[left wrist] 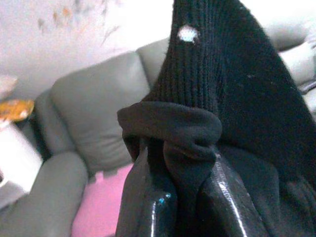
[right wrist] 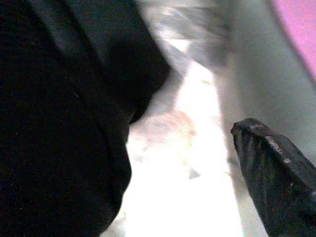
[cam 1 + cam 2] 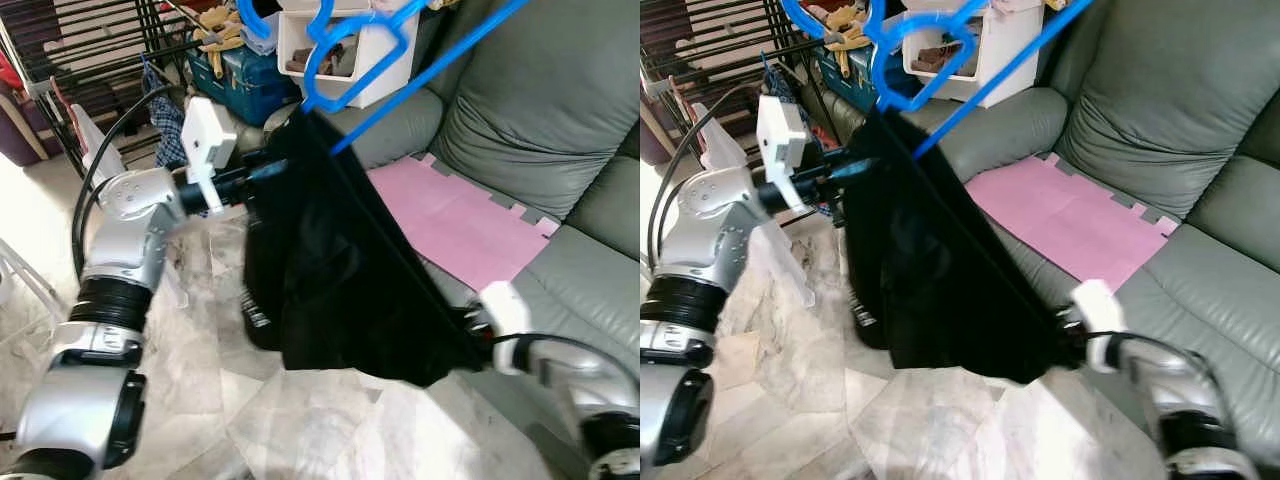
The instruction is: Hang hanger
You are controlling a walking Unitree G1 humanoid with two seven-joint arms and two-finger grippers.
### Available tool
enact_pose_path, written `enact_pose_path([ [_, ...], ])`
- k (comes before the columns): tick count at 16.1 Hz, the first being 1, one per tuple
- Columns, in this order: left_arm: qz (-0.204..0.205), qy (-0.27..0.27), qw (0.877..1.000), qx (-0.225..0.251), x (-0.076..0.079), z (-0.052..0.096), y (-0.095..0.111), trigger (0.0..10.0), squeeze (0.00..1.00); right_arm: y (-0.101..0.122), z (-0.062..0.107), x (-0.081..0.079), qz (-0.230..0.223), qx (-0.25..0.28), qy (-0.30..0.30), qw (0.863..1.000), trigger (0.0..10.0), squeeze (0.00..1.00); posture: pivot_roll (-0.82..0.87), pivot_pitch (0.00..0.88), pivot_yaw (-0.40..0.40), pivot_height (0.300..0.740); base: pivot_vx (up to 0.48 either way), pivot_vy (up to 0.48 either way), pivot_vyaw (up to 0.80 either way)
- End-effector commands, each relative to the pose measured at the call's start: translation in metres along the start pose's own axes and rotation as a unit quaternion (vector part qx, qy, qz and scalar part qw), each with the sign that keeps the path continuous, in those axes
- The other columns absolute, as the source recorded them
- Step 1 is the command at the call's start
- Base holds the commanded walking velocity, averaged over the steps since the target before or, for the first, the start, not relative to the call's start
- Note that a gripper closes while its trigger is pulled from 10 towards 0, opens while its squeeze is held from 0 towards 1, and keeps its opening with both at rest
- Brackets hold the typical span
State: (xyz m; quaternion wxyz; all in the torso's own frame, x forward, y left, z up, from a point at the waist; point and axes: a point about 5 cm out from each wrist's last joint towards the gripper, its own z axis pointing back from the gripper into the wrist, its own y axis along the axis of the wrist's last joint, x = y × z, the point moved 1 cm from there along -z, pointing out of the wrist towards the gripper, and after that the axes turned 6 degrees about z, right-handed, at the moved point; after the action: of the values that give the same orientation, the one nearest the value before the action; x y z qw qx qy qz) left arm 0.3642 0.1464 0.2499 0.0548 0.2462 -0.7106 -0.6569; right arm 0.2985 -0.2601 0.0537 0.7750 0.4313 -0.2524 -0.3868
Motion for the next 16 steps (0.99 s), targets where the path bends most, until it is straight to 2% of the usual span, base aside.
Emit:
enact_pose_path([
  [1, -0.025, 0.048, 0.998, 0.034, -0.015, 0.016, 0.02, 0.0, 0.0, -0.012, 0.01, 0.01, -0.02, -0.026, -0.029, 0.999, 0.0, 0.0, -0.17, 0.0, 0.039, 0.74, 0.0, 0.0, 0.0],
  [2, 0.001, 0.045, 0.999, 0.006, -0.012, 0.026, 0.002, 0.0, 0.0, 0.006, 0.021, 0.037, -0.014, 0.001, -0.119, 0.993, 0.0, 0.0, -0.18, 0.0, 0.047, 0.74, 0.0, 0.0, 0.0],
  [3, 0.015, 0.043, 0.999, -0.006, -0.009, 0.03, -0.007, 0.0, 0.0, 0.018, 0.026, 0.051, -0.013, 0.017, -0.167, 0.986, 0.0, 0.0, -0.18, 0.0, 0.047, 0.74, 0.0, 0.0, 0.0],
  [4, 0.032, 0.045, 0.998, -0.025, -0.006, 0.037, -0.022, 0.0, 0.0, 0.039, 0.035, 0.069, -0.013, 0.048, -0.233, 0.971, 0.0, 0.0, -0.19, 0.0, 0.049, 0.74, 0.0, 0.0, 0.0],
  [6, 0.06, 0.042, 0.996, -0.054, 0.001, 0.049, -0.042, 0.0, 0.0, 0.08, 0.05, 0.094, -0.014, 0.109, -0.32, 0.941, 0.0, 0.0, -0.19, 0.0, 0.045, 0.74, 0.0, 0.0, 0.0],
  [7, 0.067, 0.038, 0.995, -0.061, 0.004, 0.051, -0.046, 0.0, 0.0, 0.091, 0.053, 0.098, -0.011, 0.124, -0.334, 0.934, 0.0, 0.0, -0.18, 0.0, 0.04, 0.74, 0.0, 0.0, 0.0],
  [9, 0.104, 0.006, 0.989, -0.101, 0.021, 0.061, -0.067, 0.0, 0.0, 0.136, 0.063, 0.11, 0.001, 0.183, -0.373, 0.91, 0.0, 0.0, -0.18, 0.0, 0.029, 0.74, 0.0, 0.0, 0.0],
  [11, 0.144, -0.017, 0.981, -0.128, 0.035, 0.07, -0.085, 0.0, 0.0, 0.161, 0.065, 0.111, 0.011, 0.214, -0.388, 0.896, 0.0, 0.0, -0.17, 0.0, 0.026, 0.74, 0.0, 0.0, 0.0],
  [12, 0.156, -0.018, 0.979, -0.128, 0.037, 0.071, -0.087, 0.0, 0.0, 0.164, 0.066, 0.111, 0.012, 0.218, -0.389, 0.895, 0.0, 0.0, -0.17, 0.0, 0.026, 0.74, 0.0, 0.0, 0.0],
  [15, 0.156, -0.018, 0.979, -0.128, 0.037, 0.071, -0.087, 0.0, 0.0, 0.164, 0.066, 0.111, 0.012, 0.218, -0.389, 0.895, 0.0, 0.0, -0.17, 0.0, 0.026, 0.74, 0.0, 0.0, 0.0],
  [16, 0.174, -0.042, 0.971, -0.156, 0.05, 0.077, -0.101, 0.0, 0.0, 0.171, 0.063, 0.109, 0.016, 0.229, -0.39, 0.892, 0.0, 0.0, -0.17, 0.0, 0.034, 0.74, 0.0, 0.0, 0.0],
])
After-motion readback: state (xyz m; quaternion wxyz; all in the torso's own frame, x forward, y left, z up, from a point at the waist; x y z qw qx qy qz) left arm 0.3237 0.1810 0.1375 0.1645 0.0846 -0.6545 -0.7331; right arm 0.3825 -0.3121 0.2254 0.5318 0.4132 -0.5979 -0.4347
